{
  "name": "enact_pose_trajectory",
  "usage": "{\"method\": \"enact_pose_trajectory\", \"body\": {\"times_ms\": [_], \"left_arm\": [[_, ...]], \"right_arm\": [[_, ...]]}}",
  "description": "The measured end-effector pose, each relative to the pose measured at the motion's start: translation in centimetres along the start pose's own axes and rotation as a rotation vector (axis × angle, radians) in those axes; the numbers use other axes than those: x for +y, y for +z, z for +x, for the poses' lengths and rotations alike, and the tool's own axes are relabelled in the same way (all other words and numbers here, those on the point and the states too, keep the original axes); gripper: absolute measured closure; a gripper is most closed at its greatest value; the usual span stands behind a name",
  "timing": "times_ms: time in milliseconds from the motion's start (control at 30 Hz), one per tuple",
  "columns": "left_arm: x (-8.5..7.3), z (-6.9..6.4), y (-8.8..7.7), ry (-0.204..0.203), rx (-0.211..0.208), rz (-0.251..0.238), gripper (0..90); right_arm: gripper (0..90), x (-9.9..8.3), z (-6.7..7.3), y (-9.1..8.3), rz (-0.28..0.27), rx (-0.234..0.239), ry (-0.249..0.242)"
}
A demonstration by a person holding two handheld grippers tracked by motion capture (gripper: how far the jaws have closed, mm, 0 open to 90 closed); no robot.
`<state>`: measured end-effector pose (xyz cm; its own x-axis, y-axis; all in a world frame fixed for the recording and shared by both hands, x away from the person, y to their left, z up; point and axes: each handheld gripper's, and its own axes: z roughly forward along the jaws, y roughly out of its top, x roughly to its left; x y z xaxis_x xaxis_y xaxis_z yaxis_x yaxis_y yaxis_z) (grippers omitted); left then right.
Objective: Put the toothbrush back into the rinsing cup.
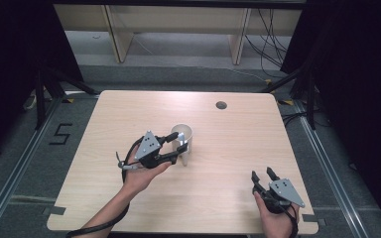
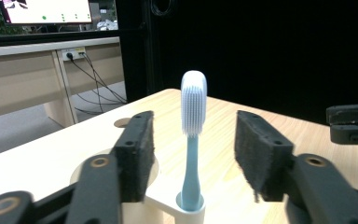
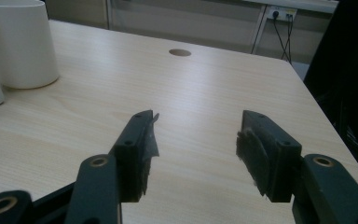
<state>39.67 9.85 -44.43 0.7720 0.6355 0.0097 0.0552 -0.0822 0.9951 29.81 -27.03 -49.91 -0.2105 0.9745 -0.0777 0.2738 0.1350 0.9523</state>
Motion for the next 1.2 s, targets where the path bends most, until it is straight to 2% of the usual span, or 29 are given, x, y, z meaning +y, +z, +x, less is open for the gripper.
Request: {"method": "enact_pose_trajectory", "body": {"times_ms": [100,167,200,233,300,333,367,467,500,533,667,833,867,900,967,1033,1067,1100,1133,1200], "left_arm": [[0.1,0.0,-0.4,0.024,0.003,0.031,39.4],[0.1,0.0,-0.5,0.023,0.002,0.039,37.0],[0.0,0.1,-0.9,0.025,-0.003,0.060,35.7],[-0.1,0.2,-1.1,0.027,-0.005,0.079,35.0],[-0.2,0.4,-1.7,0.025,-0.008,0.120,32.8],[-0.2,0.4,-1.7,0.025,-0.008,0.120,31.9],[-0.4,0.6,-2.4,0.028,-0.003,0.144,31.3],[-0.6,1.0,-3.2,0.029,0.008,0.166,30.8],[-0.8,1.3,-3.8,0.033,0.019,0.172,30.7],[-1.0,1.6,-4.3,0.034,0.029,0.181,30.7],[-1.3,2.2,-5.2,0.038,0.045,0.185,30.7],[-2.3,3.3,-7.5,0.026,0.087,0.188,30.8],[-2.3,3.3,-7.5,0.026,0.087,0.188,30.8],[-2.6,3.7,-8.3,0.013,0.105,0.178,30.7],[-2.8,3.9,-9.1,0.006,0.118,0.177,30.5],[-3.1,4.1,-9.7,-0.006,0.131,0.170,30.3],[-3.3,4.1,-10.0,-0.010,0.138,0.167,30.3],[-3.5,4.1,-10.2,-0.015,0.134,0.156,30.2],[-3.7,4.1,-10.6,-0.016,0.146,0.171,30.2],[-4.0,4.1,-10.9,-0.018,0.151,0.173,30.2]], "right_arm": [[46.2,0.0,0.0,0.0,0.006,0.003,-0.011],[46.2,-0.1,0.0,0.0,0.005,0.003,-0.010],[46.2,-0.1,-0.1,0.1,-0.006,-0.005,-0.014],[46.2,-0.1,0.1,0.0,0.005,-0.003,0.015],[46.2,-0.1,-0.1,0.1,0.000,0.003,-0.002],[46.2,-0.1,-0.1,0.1,0.000,0.003,-0.002],[46.2,-0.1,0.0,0.0,0.014,0.012,0.018],[46.2,-0.1,0.0,0.0,0.013,0.010,0.016],[46.2,-0.1,-0.1,0.1,0.008,0.007,-0.004],[46.2,-0.2,0.0,0.1,0.011,0.014,0.010],[46.2,-0.1,-0.1,0.2,-0.003,-0.001,-0.023],[46.2,-0.2,0.3,0.3,0.009,0.002,0.000],[46.2,-0.2,0.3,0.3,0.009,0.002,0.000],[46.2,-0.2,0.5,0.2,0.022,0.002,0.032],[46.2,-0.2,0.4,0.3,0.011,0.012,0.003],[46.2,-0.2,0.4,0.4,0.011,0.013,0.003],[46.2,-0.2,0.2,0.3,0.006,0.002,-0.028],[46.2,-0.2,0.4,0.3,0.009,0.001,-0.007],[46.2,-0.3,0.6,0.2,0.019,0.004,0.018],[46.2,-0.2,0.7,0.2,0.024,0.004,0.029]]}}
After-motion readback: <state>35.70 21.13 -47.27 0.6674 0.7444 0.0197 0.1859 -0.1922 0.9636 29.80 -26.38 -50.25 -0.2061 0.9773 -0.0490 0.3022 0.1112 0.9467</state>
